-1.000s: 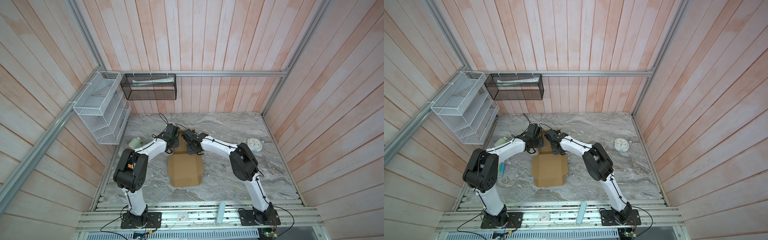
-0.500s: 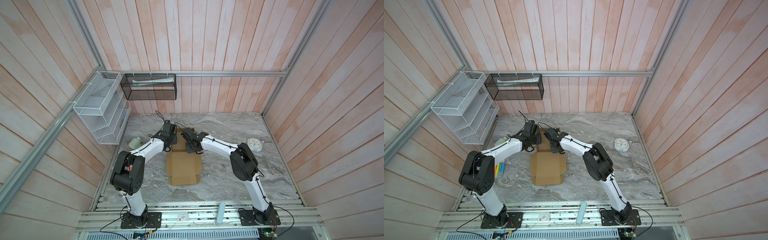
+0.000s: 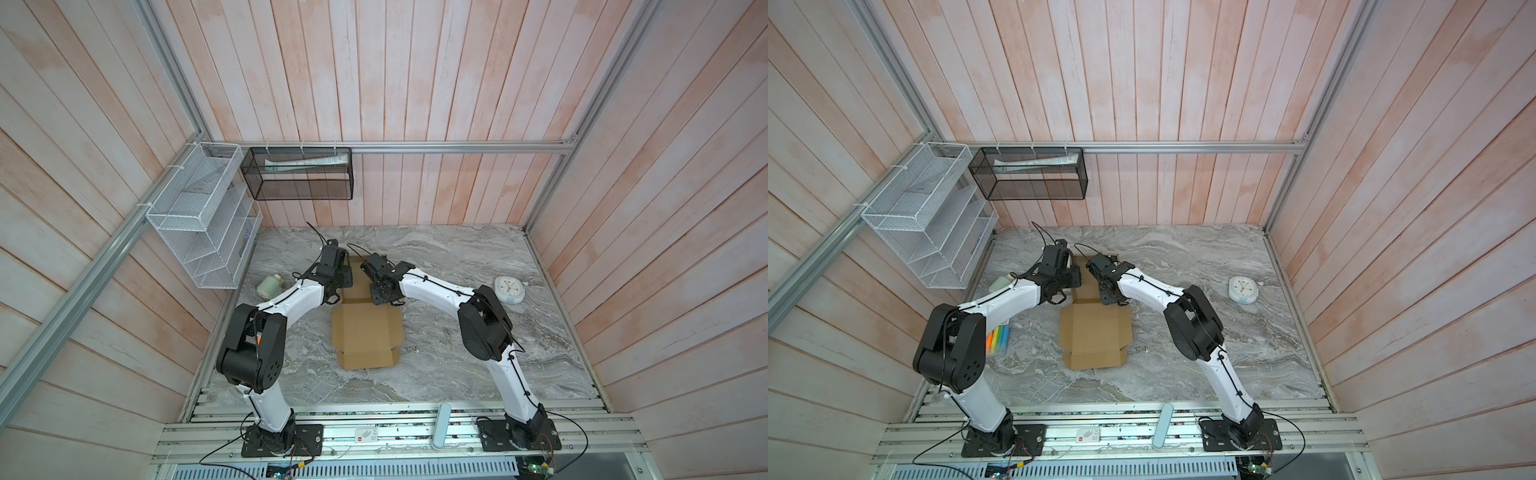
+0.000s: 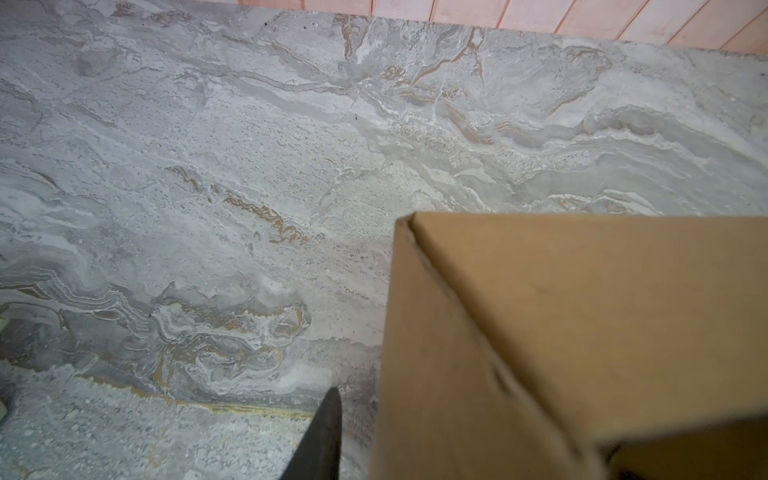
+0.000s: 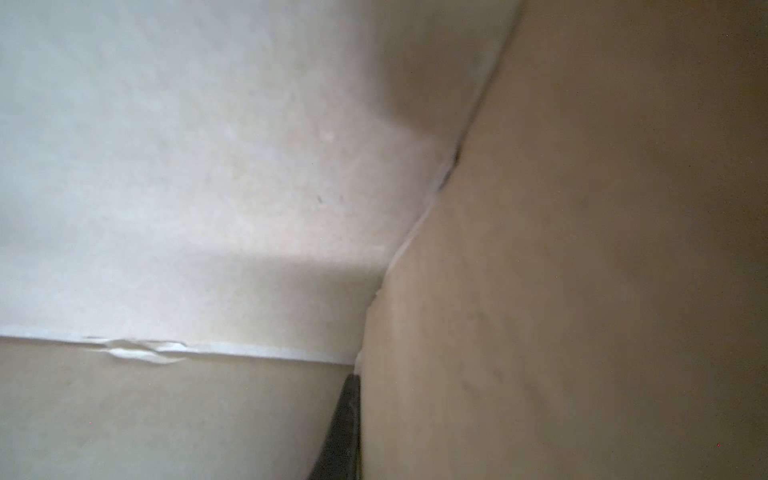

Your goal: Fold the paper box

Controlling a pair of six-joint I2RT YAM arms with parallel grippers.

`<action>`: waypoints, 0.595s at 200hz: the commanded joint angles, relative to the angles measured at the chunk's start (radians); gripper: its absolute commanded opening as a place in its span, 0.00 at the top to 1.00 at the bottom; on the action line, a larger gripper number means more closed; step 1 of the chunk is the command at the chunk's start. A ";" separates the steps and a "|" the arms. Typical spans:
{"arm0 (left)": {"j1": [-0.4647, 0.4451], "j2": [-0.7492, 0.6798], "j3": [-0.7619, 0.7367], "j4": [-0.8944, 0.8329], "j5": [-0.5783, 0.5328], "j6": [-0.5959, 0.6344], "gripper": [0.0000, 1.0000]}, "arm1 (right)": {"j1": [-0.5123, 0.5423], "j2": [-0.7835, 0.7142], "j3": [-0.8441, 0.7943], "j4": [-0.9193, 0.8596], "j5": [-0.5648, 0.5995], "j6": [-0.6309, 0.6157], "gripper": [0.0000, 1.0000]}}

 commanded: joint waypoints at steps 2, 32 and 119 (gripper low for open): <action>0.014 -0.026 -0.021 0.049 0.015 0.000 0.69 | 0.005 0.008 0.032 -0.027 -0.017 0.006 0.95; 0.020 -0.022 -0.021 0.071 0.010 -0.004 0.70 | 0.004 0.010 0.033 -0.032 -0.015 0.008 0.95; 0.020 -0.011 -0.019 0.069 -0.046 -0.017 1.00 | 0.004 0.010 0.048 -0.048 -0.016 0.011 0.95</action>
